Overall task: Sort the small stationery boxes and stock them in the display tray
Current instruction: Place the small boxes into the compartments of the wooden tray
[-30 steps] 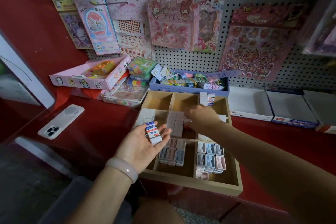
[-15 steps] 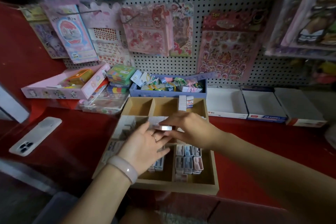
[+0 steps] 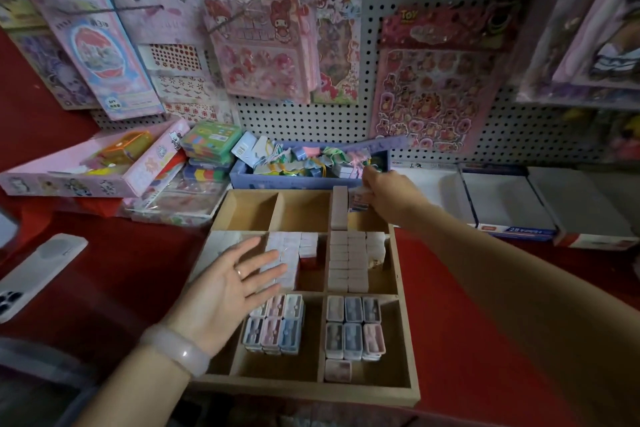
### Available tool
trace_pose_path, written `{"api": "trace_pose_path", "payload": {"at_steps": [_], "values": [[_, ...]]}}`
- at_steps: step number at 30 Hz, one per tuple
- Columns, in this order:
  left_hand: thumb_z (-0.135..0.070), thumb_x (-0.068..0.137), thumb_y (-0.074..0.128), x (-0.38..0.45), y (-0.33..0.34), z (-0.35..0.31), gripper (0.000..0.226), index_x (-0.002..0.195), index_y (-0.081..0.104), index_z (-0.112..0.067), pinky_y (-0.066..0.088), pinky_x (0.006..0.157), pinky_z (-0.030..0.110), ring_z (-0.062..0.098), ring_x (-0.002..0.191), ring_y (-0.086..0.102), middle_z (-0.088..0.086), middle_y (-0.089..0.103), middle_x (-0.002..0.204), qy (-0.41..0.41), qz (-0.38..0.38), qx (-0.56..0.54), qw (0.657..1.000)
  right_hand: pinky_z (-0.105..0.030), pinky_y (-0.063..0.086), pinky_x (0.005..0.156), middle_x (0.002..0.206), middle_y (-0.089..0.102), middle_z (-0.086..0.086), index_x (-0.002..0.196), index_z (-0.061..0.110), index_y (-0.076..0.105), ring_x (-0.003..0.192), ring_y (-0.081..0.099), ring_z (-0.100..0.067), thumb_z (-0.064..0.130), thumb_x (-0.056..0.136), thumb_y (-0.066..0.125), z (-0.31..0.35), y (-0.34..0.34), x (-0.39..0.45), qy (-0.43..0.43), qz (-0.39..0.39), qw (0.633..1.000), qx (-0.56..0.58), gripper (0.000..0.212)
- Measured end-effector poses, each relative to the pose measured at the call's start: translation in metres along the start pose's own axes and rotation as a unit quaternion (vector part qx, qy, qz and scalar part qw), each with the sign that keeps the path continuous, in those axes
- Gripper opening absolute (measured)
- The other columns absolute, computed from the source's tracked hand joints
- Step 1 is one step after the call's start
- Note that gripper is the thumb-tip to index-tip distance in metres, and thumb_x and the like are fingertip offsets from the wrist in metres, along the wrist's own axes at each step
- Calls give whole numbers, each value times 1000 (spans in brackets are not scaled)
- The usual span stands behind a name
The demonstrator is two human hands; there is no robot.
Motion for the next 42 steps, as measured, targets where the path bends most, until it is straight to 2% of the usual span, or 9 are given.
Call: {"api": "trace_pose_path", "payload": {"at_steps": [5, 11, 22, 25, 27, 31, 36, 39, 42], "values": [[-31, 86, 44, 9, -14, -6, 42, 125, 51, -18, 59, 74, 37, 26, 95, 69, 14, 68, 113, 17, 23, -3, 1000, -36, 42, 68, 105, 61, -19, 119, 8, 40, 93, 59, -36, 11, 96, 43, 1, 27, 23, 30, -1, 1000, -9, 22], [-34, 79, 46, 21, -7, 1, 47, 123, 54, -18, 59, 73, 38, 26, 95, 70, 12, 69, 111, 11, 47, -23, 999, -37, 44, 67, 105, 62, -20, 130, 8, 30, 92, 60, -37, 0, 93, 42, -4, 38, 18, 75, -53, 995, 34, 40], [-36, 78, 46, 3, -12, -3, 51, 126, 51, -20, 49, 81, 40, 26, 94, 70, 11, 67, 115, 34, 50, -13, 998, -39, 45, 76, 118, 57, -20, 131, 7, 32, 104, 57, -37, 7, 94, 44, 16, 28, 18, 57, 51, 996, -46, 40], [-44, 72, 65, -16, -32, -21, 62, 126, 52, -19, 58, 76, 41, 27, 94, 70, 13, 68, 113, 57, 40, -37, 997, -39, 46, 80, 127, 53, -18, 135, 6, 35, 111, 55, -35, 2, 93, 43, 30, 1, 13, 49, 51, 992, -104, 43], [-43, 63, 75, -30, -46, -29, 66, 120, 54, -18, 60, 72, 37, 25, 91, 71, 12, 71, 105, 70, 35, -69, 995, -38, 44, 74, 126, 53, -18, 134, 5, 37, 108, 56, -35, 1, 93, 43, 57, -25, 7, 32, 15, 990, -135, 42], [-29, 95, 38, -54, -77, -30, 26, 110, 56, -17, 57, 74, 34, 21, 81, 71, 11, 67, 101, 89, -27, -111, 989, -34, 39, 67, 113, 57, -21, 123, 6, 48, 99, 57, -36, 14, 94, 43, 173, -48, -17, -118, 1, 988, -104, 30], [-27, 100, 31, -99, -168, -37, 28, 110, 55, -17, 50, 79, 36, 22, 94, 64, 9, 65, 105, 125, -123, -131, 976, -35, 45, 90, 119, 61, -13, 117, 14, 59, 110, 56, -31, 30, 93, 47, 332, 12, -88, -357, 110, 927, -13, 31], [-26, 100, 32, -130, -248, -32, 26, 110, 54, -16, 48, 78, 34, 20, 95, 62, 7, 64, 106, 134, -198, -164, 957, -28, 42, 91, 119, 62, -6, 112, 13, 63, 110, 57, -25, 27, 93, 48, 395, 73, -122, -400, 216, 889, 56, 28], [-25, 99, 37, -149, -332, -3, 24, 100, 59, -16, 53, 82, 35, 20, 94, 64, 6, 66, 103, 126, -264, -222, 930, -14, 38, 75, 119, 61, -6, 115, 8, 60, 105, 56, -19, 21, 93, 52, 434, 145, -144, -371, 350, 854, 102, 27]]}}
Point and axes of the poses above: each hand's wrist, its own x-axis towards the middle knuckle, its own y-axis out of the palm, z = x × y, the point moved 7 cm from there along x, towards the middle knuckle
